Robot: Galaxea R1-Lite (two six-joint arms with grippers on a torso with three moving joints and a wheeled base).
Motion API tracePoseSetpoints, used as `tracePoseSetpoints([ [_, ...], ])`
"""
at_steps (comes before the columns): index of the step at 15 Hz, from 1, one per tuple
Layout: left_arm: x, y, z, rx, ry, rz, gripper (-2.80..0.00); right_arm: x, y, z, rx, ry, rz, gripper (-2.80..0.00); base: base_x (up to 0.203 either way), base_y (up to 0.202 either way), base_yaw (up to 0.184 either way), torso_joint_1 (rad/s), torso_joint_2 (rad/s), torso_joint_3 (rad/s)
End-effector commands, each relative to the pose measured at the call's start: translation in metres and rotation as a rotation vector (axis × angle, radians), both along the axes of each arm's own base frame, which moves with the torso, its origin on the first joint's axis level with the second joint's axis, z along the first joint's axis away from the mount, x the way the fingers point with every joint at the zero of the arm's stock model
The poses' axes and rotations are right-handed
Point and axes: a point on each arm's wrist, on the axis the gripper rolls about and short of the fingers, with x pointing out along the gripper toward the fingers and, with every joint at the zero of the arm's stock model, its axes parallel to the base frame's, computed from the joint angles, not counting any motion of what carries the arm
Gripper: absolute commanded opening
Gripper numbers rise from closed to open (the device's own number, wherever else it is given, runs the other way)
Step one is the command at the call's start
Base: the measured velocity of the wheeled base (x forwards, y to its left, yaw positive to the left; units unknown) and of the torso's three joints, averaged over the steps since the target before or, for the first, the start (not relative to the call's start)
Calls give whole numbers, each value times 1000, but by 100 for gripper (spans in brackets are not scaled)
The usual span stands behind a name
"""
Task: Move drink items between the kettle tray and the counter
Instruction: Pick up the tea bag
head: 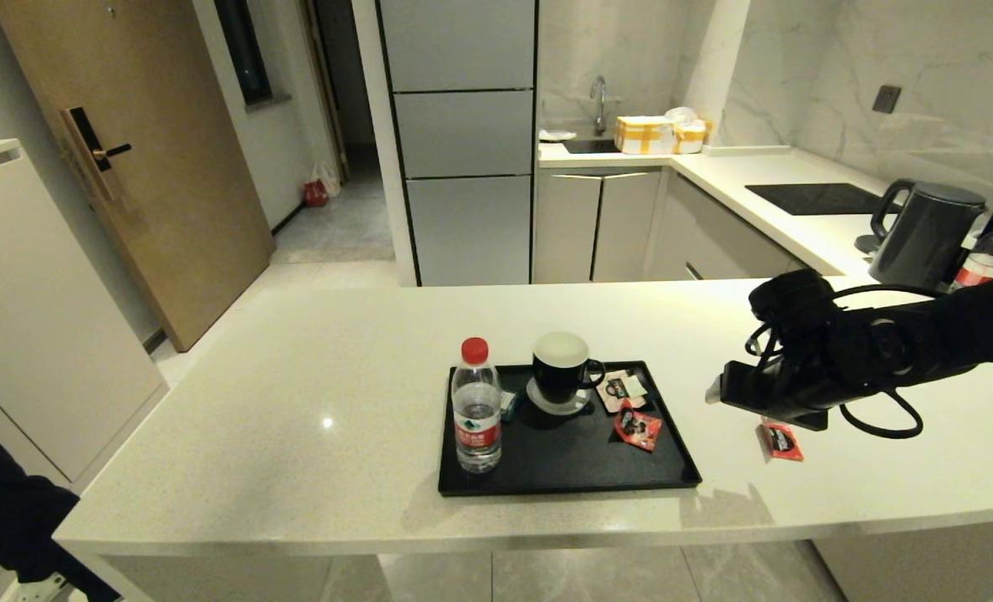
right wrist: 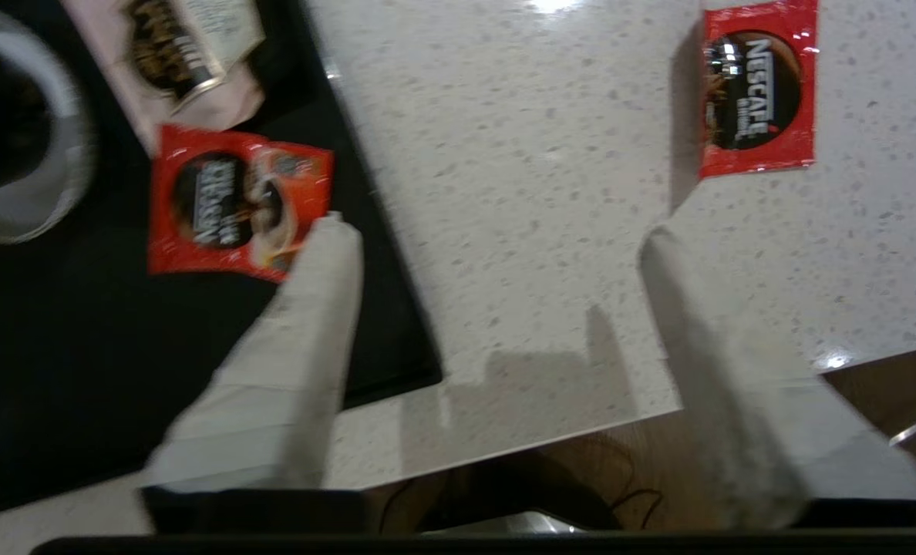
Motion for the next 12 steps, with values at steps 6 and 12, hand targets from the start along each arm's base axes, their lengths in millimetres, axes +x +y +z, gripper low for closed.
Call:
tracePoseSetpoints([
  [6, 1, 0, -3, 0, 9, 0, -280, -7, 38, 2, 14, -32, 138, -280, 0, 0, 0, 0, 0, 0],
  [12, 1, 0, -3, 0, 9, 0, -280, 32, 61, -4, -6, 48, 171, -280, 0, 0, 0, 0, 0, 0],
])
